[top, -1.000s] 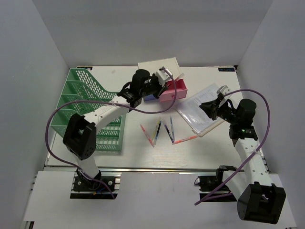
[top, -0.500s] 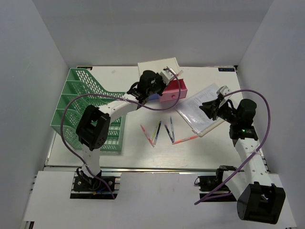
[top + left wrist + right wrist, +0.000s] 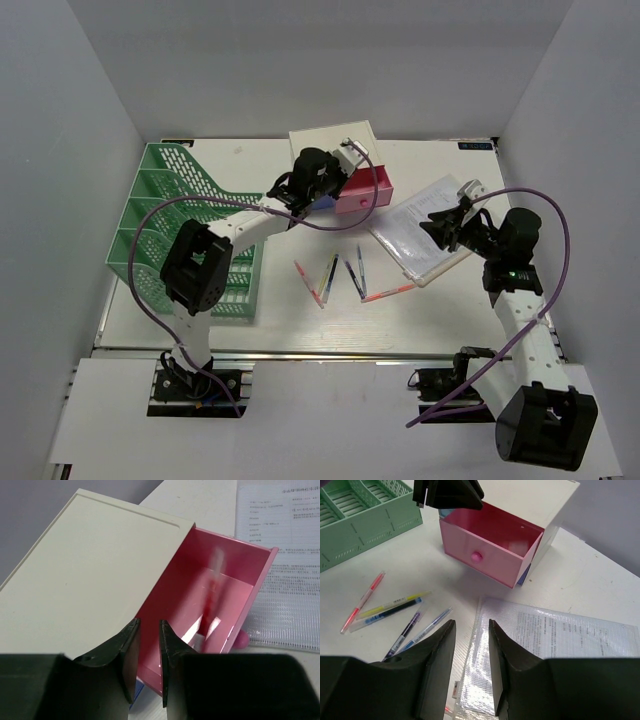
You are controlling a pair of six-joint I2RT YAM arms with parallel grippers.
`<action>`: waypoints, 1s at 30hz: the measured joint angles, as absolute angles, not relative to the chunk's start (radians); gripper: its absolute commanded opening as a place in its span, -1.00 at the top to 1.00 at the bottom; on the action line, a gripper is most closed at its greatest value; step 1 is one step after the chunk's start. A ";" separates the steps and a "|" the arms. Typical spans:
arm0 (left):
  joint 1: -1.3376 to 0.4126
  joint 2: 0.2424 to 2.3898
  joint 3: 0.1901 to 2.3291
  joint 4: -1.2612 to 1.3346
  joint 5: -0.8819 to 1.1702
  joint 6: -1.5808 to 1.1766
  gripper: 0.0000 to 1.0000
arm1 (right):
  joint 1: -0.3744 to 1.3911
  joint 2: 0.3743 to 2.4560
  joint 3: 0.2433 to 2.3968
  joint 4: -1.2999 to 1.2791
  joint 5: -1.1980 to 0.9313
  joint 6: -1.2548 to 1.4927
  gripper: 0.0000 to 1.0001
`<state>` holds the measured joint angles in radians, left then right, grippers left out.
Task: Organize the desk
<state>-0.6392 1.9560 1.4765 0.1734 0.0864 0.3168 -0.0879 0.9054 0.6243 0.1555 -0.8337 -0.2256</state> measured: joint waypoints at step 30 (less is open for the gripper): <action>-0.658 1.394 0.894 -0.302 0.220 -0.197 0.26 | -0.090 1.046 0.687 -0.105 -0.974 -0.374 -0.78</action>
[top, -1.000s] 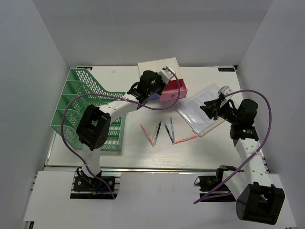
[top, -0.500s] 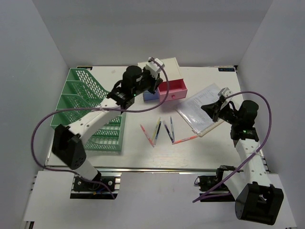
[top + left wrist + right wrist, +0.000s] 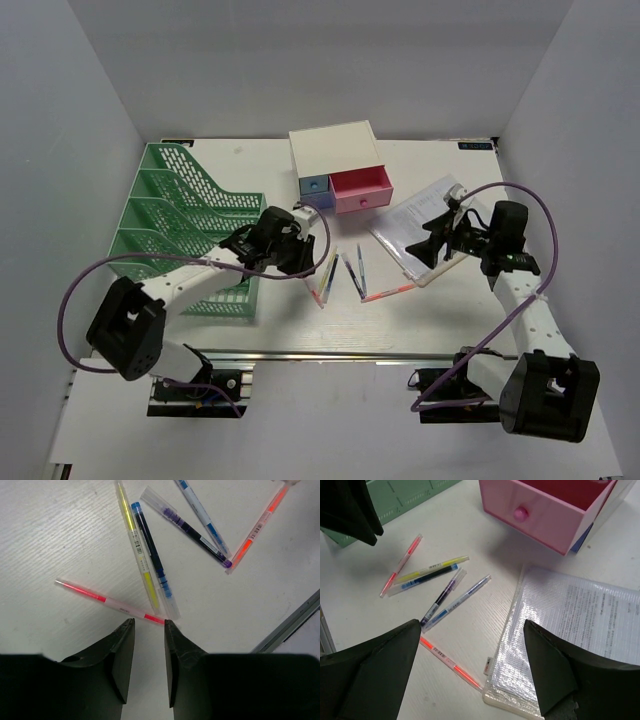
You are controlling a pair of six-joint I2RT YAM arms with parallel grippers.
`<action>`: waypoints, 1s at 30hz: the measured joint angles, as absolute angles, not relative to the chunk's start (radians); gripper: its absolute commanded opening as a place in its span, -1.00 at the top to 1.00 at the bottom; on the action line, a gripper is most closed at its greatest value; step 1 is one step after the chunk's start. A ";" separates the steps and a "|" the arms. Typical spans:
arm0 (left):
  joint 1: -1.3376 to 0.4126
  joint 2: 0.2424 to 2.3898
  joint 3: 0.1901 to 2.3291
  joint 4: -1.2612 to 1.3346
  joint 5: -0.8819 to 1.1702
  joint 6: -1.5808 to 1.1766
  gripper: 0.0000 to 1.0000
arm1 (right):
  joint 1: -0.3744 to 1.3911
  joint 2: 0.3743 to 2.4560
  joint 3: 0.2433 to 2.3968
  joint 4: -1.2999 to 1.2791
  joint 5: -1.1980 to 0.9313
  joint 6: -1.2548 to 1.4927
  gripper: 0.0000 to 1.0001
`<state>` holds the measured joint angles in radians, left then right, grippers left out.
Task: Organize the desk
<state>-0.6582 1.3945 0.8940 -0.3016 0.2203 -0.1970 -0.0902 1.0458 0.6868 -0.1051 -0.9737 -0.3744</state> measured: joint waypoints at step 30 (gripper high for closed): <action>-0.903 1.812 1.183 -0.396 -0.187 -0.495 0.29 | -0.080 1.087 0.707 -0.103 -0.787 -0.340 0.74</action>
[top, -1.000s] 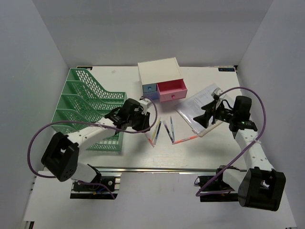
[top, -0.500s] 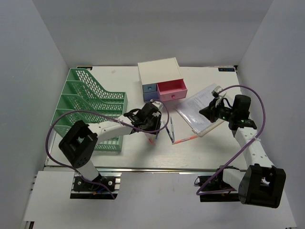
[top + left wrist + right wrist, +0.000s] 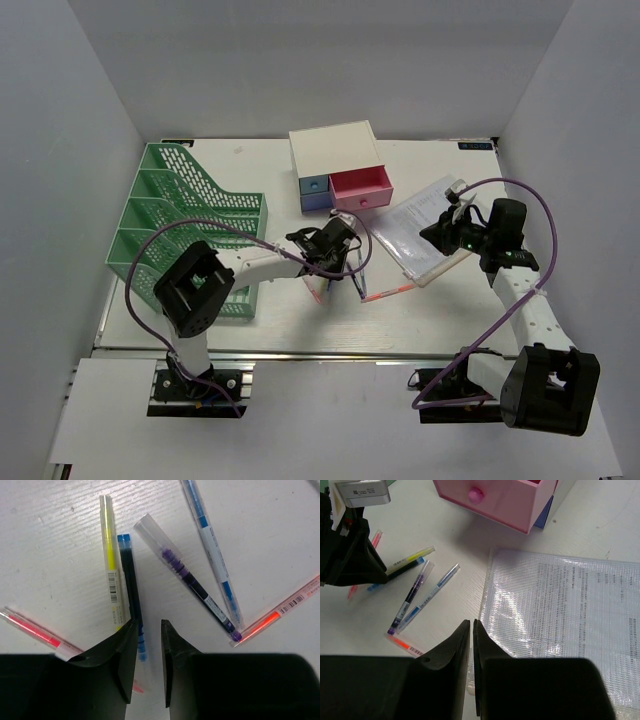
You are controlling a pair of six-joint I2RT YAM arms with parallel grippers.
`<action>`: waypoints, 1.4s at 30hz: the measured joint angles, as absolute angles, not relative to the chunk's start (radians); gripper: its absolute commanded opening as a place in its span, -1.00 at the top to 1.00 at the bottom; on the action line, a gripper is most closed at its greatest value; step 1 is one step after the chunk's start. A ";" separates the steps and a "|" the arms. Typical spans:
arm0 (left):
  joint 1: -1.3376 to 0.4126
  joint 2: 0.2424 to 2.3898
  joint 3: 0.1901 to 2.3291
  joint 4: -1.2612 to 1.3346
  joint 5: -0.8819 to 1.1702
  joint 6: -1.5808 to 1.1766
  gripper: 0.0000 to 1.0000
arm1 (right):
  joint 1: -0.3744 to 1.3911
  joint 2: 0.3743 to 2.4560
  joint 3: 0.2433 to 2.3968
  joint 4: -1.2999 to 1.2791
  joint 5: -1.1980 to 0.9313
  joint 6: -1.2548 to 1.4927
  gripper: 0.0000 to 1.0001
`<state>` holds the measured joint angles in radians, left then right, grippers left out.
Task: Organize the desk
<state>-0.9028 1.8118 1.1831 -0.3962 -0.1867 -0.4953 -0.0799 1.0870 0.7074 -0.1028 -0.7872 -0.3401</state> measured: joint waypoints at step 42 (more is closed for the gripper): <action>-0.945 1.755 1.213 -0.466 -0.225 -0.469 1.00 | -0.083 1.039 0.707 -0.097 -0.797 -0.346 0.25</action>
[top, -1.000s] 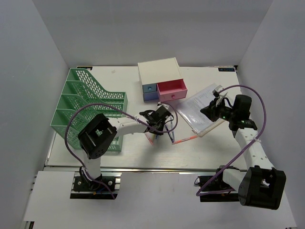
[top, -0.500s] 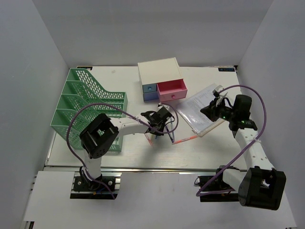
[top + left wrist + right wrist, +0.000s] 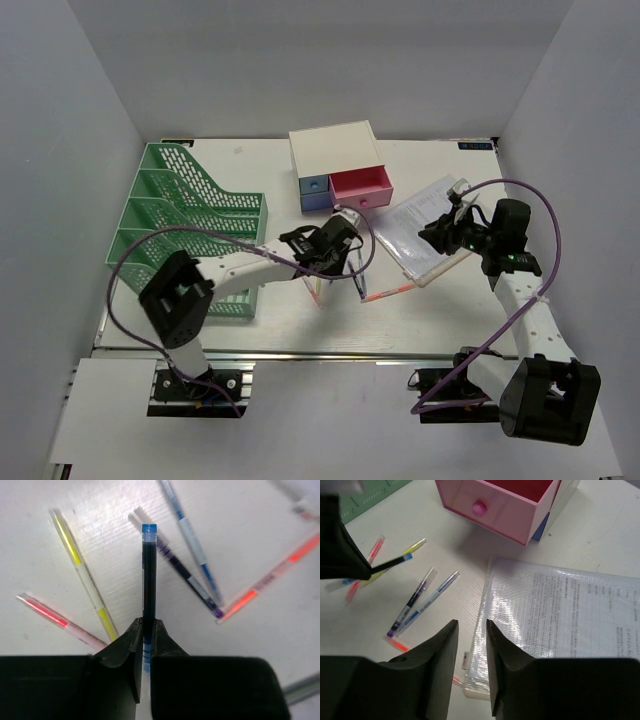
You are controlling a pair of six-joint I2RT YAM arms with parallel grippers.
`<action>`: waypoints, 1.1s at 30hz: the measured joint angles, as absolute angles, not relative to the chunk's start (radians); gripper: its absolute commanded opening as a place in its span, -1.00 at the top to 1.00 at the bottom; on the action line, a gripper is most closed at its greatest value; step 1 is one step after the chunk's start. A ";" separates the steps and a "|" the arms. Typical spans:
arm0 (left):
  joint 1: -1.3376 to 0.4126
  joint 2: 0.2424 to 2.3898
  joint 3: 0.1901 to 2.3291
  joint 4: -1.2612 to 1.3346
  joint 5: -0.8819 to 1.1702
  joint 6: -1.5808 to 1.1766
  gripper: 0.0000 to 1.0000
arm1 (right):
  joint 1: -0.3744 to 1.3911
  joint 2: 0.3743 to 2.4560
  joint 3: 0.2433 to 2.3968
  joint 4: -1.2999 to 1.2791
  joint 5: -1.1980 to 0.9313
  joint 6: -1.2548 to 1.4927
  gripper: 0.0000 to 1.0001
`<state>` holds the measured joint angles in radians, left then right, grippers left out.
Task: Organize the desk
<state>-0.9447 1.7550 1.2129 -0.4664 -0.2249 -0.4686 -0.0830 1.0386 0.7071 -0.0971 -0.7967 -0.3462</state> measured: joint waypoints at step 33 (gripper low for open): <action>-0.720 2.028 1.724 -0.108 0.109 0.587 0.99 | -0.083 1.019 0.709 -0.178 -0.920 -0.480 1.00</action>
